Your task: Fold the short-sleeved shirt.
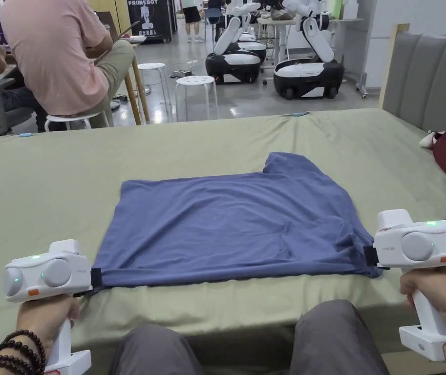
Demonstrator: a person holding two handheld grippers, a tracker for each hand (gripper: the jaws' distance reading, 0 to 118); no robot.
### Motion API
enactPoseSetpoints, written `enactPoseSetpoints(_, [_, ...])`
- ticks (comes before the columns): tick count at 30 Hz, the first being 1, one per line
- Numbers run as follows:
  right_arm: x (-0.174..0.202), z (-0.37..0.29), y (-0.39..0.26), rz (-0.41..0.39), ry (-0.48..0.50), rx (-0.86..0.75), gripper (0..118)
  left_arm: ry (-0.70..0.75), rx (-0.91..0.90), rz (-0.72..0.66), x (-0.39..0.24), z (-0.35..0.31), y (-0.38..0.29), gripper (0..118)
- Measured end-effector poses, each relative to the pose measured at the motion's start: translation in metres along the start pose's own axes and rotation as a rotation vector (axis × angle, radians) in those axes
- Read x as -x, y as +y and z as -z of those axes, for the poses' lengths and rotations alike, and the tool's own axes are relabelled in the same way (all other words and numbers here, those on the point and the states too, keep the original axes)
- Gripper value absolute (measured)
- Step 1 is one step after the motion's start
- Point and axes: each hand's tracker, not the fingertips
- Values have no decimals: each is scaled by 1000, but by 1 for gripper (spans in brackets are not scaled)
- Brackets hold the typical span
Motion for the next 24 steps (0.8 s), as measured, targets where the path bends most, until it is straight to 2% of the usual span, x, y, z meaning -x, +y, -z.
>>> enactPoseSetpoints(1, [0,0,1,4,-1,-3,9,-3,-4,-8,1,-2,1,5])
enactPoseSetpoints(3, [-3,2,4,26,12,-25,82,-15,-15,-12,1,-4,4,5])
enactPoseSetpoints(4, [-7,9,8,32,13,-24,111,-14,-19,-2,1,-6,5,5])
enactPoseSetpoints(5, [-8,14,10,31,14,-18,118,-13,-21,8,1,-7,6,5])
enactPoseSetpoints(8, [-9,25,14,-10,17,-7,116,-13,-31,28,0,-10,7,5])
enactPoseSetpoints(13, [-8,40,15,-65,-12,61,83,-16,-34,31,1,-8,8,5])
enactPoseSetpoints(16, [-15,57,10,-100,27,128,27,-18,-31,29,1,-7,7,5])
enactPoseSetpoints(17, [-18,61,8,-99,60,146,16,-18,-28,33,1,-6,6,5])
enactPoseSetpoints(19, [-20,61,7,-97,59,129,7,-18,-24,41,1,-5,7,5])
enactPoseSetpoints(22, [-22,56,12,-118,49,121,6,-22,-21,49,2,-4,13,5])
enactPoseSetpoints(24, [-25,48,23,-100,49,75,6,-29,-32,55,3,-6,22,5])
